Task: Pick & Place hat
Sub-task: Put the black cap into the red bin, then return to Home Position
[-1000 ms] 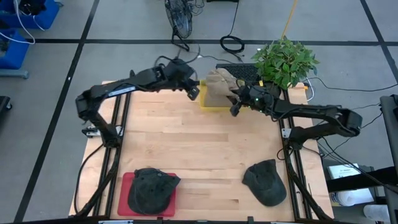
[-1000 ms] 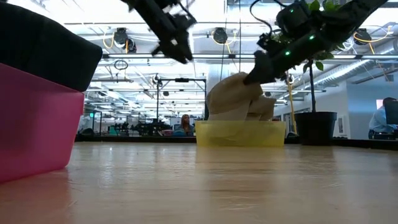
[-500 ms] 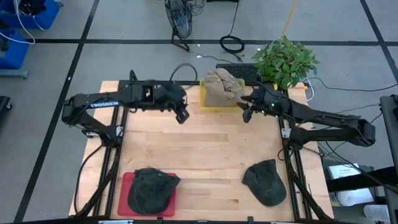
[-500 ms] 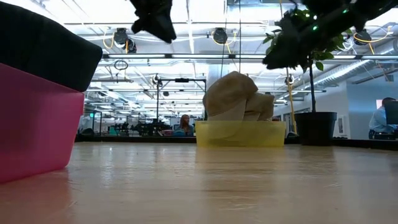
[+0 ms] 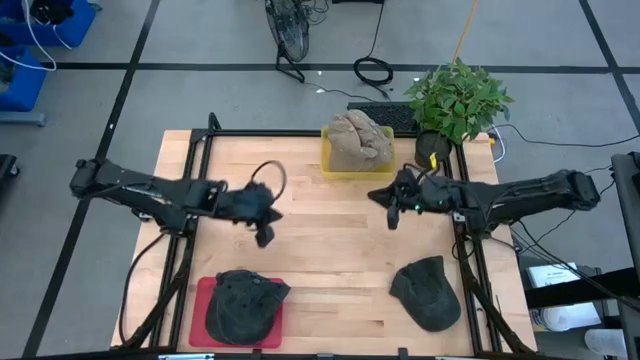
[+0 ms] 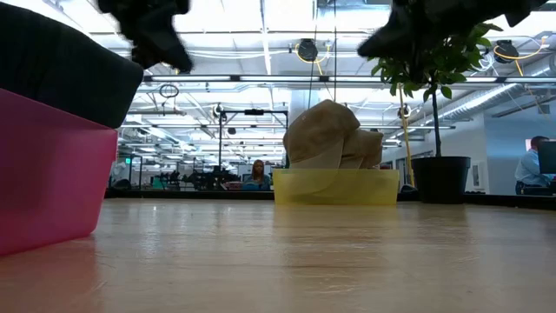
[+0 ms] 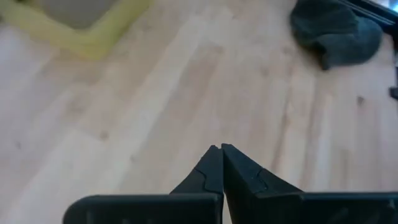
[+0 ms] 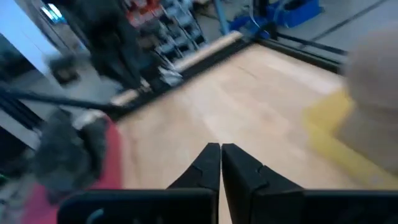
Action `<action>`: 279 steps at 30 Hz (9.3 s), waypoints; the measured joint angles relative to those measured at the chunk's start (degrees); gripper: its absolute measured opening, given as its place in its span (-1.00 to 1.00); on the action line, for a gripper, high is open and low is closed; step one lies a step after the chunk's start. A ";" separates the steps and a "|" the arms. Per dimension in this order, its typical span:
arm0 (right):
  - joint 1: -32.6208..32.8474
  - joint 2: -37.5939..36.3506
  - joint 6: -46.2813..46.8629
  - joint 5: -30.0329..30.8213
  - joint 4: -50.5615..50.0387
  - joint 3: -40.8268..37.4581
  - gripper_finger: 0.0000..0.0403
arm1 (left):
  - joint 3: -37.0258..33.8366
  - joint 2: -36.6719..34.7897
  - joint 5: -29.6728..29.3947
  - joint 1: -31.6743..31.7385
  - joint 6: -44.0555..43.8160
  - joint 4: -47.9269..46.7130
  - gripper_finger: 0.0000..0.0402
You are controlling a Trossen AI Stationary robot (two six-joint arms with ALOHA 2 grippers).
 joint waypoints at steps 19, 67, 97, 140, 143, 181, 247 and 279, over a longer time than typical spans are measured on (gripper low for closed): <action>19.22 21.28 15.35 -2.77 -45.24 21.09 -1.00 | -6.56 4.91 -7.48 -14.33 -9.28 21.31 -0.99; 25.07 4.80 19.03 -31.37 -35.38 -16.20 -0.62 | -2.48 9.47 -14.73 -11.87 -16.83 19.75 -0.97; 24.88 4.82 5.78 13.78 -2.97 -0.81 -1.00 | -2.48 9.47 -12.62 -11.87 -7.05 31.31 -0.47; 17.81 12.05 -3.24 -1.58 9.65 6.99 -1.00 | -2.47 14.93 0.77 -3.73 12.90 48.62 0.14; 17.96 12.08 -3.11 -1.58 9.68 6.99 -1.00 | -2.44 14.85 0.15 -4.52 12.86 48.33 -0.08; 28.42 36.89 -15.82 1.56 -2.61 43.40 -1.00 | 28.25 11.55 -14.35 -25.66 -30.18 -34.71 -0.99; 23.57 78.35 -9.07 -2.77 21.27 64.37 -0.87 | 11.64 -3.42 -11.76 -35.98 -25.96 -16.71 -0.97; 19.46 30.26 -9.25 3.17 -24.71 32.81 -0.41 | 10.75 -2.47 -16.81 -31.92 -12.70 -14.11 -0.99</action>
